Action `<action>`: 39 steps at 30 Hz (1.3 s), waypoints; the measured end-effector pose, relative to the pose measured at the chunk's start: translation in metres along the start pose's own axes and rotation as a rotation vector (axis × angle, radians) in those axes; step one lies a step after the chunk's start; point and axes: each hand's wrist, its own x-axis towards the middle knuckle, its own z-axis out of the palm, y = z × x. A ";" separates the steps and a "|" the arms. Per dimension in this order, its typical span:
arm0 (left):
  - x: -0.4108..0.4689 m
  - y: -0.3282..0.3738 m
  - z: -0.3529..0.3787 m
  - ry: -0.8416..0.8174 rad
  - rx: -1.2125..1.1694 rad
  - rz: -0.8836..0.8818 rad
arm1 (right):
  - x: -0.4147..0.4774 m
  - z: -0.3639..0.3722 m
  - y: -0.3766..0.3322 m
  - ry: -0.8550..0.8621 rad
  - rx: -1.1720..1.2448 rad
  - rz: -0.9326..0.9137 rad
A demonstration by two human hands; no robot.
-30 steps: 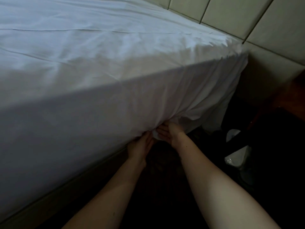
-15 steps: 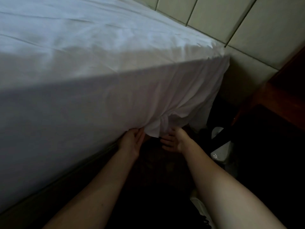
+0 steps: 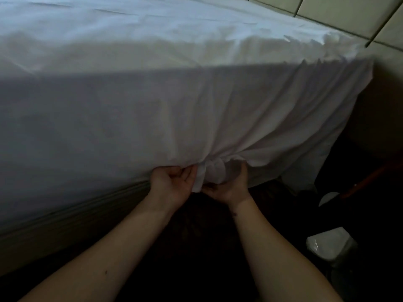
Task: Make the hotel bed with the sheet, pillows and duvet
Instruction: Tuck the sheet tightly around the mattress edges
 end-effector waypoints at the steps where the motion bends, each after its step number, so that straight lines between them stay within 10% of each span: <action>1: 0.002 -0.005 0.002 0.003 -0.012 0.023 | 0.003 -0.004 -0.005 0.010 0.020 -0.012; 7: 0.017 -0.034 0.017 0.069 -0.026 0.175 | 0.012 -0.002 -0.070 0.136 0.101 -0.153; 15: 0.024 -0.047 0.045 0.282 0.020 0.355 | 0.044 -0.014 -0.106 0.538 -0.387 -0.566; 21: 0.023 -0.047 0.050 0.322 0.033 0.376 | 0.046 -0.017 -0.111 0.660 -0.517 -0.518; 27: 0.023 -0.052 0.052 0.366 0.051 0.429 | 0.063 -0.022 -0.103 0.615 -0.537 -0.415; 39: 0.033 -0.056 0.050 0.447 0.047 0.476 | 0.019 -0.037 -0.072 -0.012 -0.271 0.295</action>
